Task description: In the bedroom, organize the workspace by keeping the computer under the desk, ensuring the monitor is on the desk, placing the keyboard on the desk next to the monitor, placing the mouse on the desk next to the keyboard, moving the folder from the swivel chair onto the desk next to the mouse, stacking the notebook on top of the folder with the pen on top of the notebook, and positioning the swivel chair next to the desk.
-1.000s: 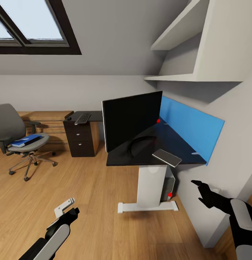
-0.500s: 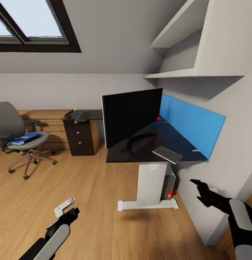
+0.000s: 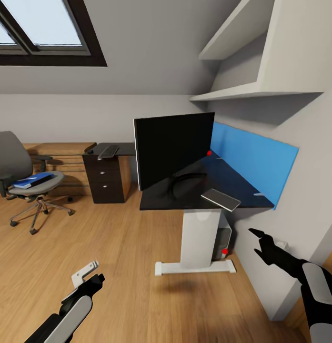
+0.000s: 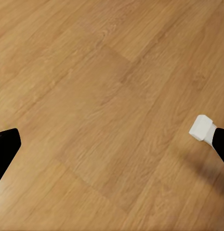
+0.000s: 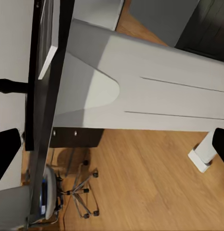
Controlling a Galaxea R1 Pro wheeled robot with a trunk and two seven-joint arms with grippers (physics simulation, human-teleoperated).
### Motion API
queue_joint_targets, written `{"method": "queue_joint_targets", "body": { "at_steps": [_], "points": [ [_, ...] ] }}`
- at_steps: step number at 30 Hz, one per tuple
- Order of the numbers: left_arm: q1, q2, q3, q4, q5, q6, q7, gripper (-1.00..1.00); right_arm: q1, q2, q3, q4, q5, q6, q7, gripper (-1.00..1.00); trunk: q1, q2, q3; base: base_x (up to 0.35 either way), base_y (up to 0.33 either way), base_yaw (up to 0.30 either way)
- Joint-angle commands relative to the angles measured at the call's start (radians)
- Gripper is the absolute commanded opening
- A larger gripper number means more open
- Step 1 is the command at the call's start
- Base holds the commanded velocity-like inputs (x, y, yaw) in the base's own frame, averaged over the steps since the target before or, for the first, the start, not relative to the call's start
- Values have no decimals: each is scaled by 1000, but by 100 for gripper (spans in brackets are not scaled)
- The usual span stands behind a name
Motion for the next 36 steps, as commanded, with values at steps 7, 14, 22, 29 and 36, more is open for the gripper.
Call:
{"method": "queue_joint_targets", "body": {
  "at_steps": [7,14,22,29,36],
  "points": [
    [-1,1,-2,-1,2,5,6,100,0,-1,-3,15,-2,9,43,100,27,-50,-23,0,0,0],
    [-1,1,-2,-2,2,5,6,100,1,-2,-3,18,-2,10,61,100,46,-85,-39,0,0,0],
    [-1,1,-1,-3,2,5,5,100,1,-2,-3,12,-2,9,99,100,46,-85,-39,0,0,0],
    [-1,1,-1,-3,2,5,5,100,1,-2,-1,10,1,5,206,100,46,-85,-39,0,0,0],
    [-1,1,-14,-3,2,5,4,100,1,0,-1,8,-1,3,259,100,46,-85,-39,114,0,0]
  ]
}}
